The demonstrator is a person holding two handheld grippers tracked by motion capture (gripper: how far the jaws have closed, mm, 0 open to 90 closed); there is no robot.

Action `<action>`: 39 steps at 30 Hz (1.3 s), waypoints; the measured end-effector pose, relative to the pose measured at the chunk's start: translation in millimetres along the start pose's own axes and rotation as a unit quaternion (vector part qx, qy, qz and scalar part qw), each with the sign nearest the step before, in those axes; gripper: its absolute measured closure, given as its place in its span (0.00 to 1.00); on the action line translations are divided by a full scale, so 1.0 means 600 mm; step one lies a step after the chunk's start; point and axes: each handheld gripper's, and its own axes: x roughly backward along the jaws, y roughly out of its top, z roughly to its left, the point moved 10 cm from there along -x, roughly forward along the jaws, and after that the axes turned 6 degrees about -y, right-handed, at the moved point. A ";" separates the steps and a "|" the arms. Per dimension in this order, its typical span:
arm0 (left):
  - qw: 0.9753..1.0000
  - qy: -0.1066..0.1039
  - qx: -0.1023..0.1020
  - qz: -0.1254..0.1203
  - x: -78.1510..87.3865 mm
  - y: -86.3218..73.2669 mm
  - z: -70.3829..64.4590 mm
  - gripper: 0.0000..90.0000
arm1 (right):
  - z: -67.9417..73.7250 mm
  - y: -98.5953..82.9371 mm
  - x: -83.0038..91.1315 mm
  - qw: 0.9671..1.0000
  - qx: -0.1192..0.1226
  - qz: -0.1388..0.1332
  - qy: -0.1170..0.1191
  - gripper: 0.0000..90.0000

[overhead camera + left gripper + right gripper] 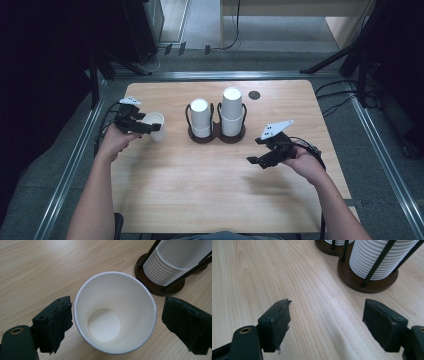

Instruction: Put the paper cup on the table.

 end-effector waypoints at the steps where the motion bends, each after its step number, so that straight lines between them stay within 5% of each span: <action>1: 1.000 0.000 0.000 -0.002 0.002 0.002 -0.001 0.11 | 0.000 0.000 0.000 1.000 0.000 -0.001 0.000 0.25; 6: 1.000 0.015 -0.001 0.006 0.014 0.004 0.002 0.10 | 0.002 0.001 0.001 1.000 0.001 -0.001 0.000 0.25; 15: 1.000 0.000 0.010 -0.020 0.038 0.019 -0.010 0.10 | -0.002 -0.001 0.003 1.000 -0.004 -0.002 -0.001 0.25; 39: 0.998 -0.049 -0.050 -0.004 0.028 0.044 -0.106 0.14 | -0.004 -0.002 0.004 1.000 0.001 0.001 -0.004 0.25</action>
